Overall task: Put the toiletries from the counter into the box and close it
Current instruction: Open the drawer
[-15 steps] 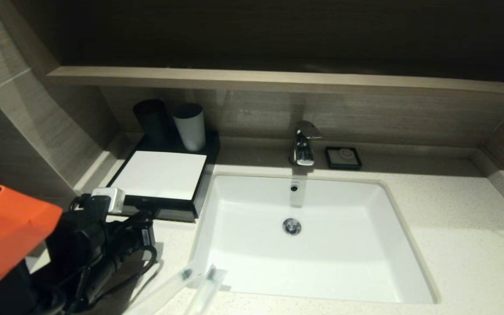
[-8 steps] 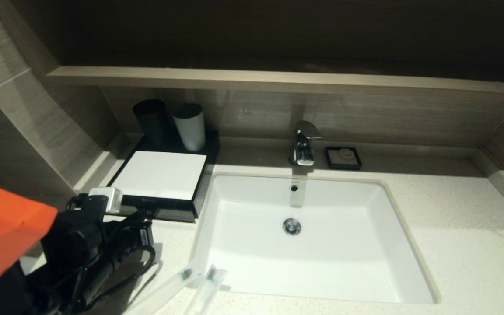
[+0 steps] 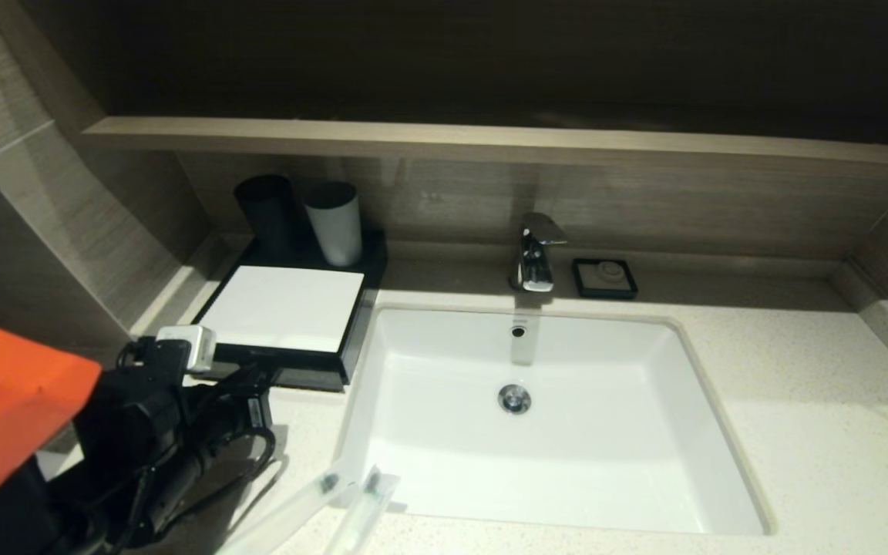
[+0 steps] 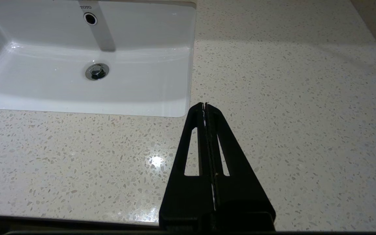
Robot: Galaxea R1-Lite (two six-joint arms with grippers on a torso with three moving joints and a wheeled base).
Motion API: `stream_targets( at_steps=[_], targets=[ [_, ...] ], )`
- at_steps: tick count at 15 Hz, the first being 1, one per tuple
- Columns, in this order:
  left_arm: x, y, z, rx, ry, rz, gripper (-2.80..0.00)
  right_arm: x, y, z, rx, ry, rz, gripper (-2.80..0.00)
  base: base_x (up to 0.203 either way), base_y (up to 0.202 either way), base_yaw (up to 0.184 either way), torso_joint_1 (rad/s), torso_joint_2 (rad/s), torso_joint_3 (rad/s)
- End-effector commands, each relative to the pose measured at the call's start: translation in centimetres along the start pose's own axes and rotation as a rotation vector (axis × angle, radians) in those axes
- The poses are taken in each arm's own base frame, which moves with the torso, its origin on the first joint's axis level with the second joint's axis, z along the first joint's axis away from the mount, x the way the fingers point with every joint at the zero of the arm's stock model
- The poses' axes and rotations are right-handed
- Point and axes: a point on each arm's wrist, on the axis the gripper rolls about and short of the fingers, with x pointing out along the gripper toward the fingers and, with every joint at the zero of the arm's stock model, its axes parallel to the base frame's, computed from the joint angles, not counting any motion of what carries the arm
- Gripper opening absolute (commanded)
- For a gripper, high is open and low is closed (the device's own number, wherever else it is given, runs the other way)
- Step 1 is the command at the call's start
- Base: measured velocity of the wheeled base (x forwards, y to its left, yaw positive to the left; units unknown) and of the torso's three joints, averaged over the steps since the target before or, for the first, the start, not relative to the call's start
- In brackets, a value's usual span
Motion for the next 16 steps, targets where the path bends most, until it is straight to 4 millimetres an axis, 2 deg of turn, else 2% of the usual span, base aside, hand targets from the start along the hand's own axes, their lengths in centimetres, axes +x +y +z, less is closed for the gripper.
stream_targets(
  at_steps=[1, 16],
  targets=[
    [0.23, -0.05, -0.14, -0.003, 0.0, 0.002, -2.8, 0.0, 0.0, 0.0, 0.0, 0.001, 0.0, -2.8, 0.0, 0.0, 0.0, 0.0, 0.0, 0.0],
    [0.83, -0.22, -0.02, -0.003, -0.011, 0.002, -2.8, 0.0, 0.0, 0.0, 0.0, 0.001, 0.0, -2.8, 0.0, 0.0, 0.0, 0.0, 0.0, 0.0]
  ],
)
